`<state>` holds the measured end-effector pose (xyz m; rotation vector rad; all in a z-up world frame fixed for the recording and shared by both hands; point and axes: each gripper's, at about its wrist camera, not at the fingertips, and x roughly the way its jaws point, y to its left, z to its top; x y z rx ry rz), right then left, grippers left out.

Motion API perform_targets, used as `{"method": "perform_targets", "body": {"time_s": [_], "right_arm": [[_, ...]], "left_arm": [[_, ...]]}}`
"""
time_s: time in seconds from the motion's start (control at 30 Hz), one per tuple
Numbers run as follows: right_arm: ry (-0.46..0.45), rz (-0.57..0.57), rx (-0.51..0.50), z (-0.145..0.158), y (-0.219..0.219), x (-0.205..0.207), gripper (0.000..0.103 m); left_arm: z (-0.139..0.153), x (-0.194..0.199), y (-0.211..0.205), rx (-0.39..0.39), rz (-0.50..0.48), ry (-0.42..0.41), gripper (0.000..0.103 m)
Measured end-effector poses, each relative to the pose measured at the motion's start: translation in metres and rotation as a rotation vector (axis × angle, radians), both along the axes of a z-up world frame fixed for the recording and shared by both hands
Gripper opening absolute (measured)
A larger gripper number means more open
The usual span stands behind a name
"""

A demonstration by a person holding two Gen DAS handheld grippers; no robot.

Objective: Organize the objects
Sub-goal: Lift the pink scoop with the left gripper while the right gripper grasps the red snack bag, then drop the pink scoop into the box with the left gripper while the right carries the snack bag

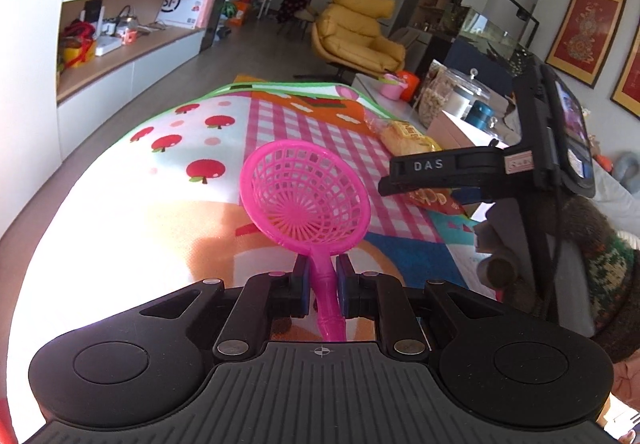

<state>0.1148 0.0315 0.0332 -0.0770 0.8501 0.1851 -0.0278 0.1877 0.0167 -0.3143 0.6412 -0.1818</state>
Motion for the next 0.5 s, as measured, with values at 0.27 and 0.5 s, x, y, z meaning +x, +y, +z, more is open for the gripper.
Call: {"method": "perform_targets", "body": {"time_s": [0.27, 0.5], "right_arm": [[0.001, 0.016, 0.021, -0.003, -0.005, 0.003, 0.077], [0.020, 0.075, 0.024, 0.003, -0.050, -0.049, 0.077]], "left_arm": [[0.004, -0.003, -0.008, 0.013, -0.016, 0.014, 0.016], [0.017, -0.008, -0.039, 0.062, -0.079, 0.011, 0.016]]}}
